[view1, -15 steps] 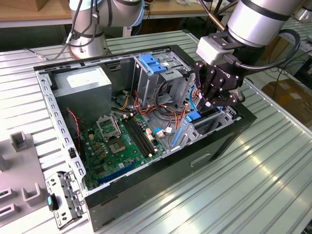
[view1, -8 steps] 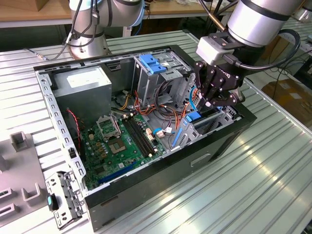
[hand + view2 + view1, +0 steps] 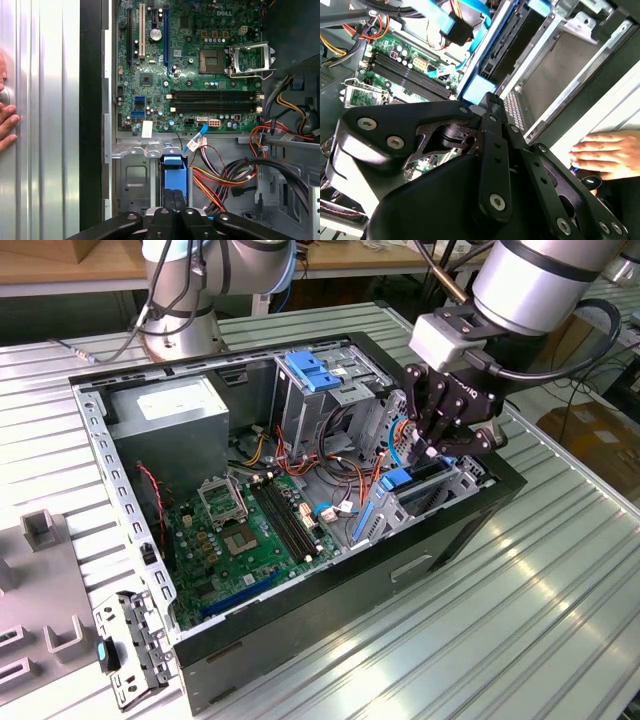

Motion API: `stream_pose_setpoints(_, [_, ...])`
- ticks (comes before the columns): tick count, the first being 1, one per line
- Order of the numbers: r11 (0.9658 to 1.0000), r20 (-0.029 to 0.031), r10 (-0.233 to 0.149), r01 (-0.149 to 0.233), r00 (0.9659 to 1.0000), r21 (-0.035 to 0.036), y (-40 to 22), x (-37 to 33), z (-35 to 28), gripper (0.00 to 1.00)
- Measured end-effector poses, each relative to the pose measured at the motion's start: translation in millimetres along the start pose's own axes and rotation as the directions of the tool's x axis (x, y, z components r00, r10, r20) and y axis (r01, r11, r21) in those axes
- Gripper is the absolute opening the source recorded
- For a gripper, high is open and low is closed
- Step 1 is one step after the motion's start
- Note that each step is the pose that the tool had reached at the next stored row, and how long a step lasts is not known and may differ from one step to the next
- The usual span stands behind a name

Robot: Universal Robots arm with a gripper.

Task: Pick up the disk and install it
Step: 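Insert the first disk wire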

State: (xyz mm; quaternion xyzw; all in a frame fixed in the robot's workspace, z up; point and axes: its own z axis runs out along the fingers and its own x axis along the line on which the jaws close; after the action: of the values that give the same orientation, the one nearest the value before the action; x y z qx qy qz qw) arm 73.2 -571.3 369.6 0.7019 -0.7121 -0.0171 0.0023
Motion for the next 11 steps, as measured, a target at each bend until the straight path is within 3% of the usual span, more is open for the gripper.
stream_pose_setpoints(1, [1.0000, 0.0000, -0.002, 0.002, 1.0000, 0.0000, -0.6, 0.0, 0.0, 0.11])
stream_pose_setpoints(3, [0.9987, -0.0015, -0.052, 0.052, 0.9987, -0.0011, -1.6, 0.0, -0.1, 0.11])
stream_pose_setpoints(4, [0.9960, -0.0023, -0.089, 0.089, 0.9960, -0.0020, -1.8, 0.0, 0.0, 0.11])
stream_pose_setpoints(5, [0.9949, -0.0026, -0.101, 0.101, 0.9949, -0.0029, -2.1, 0.0, -0.7, 0.11])
stream_pose_setpoints(11, [0.9945, -0.0024, -0.104, 0.104, 0.9945, -0.0066, -4.0, -1.1, -2.5, 0.11])
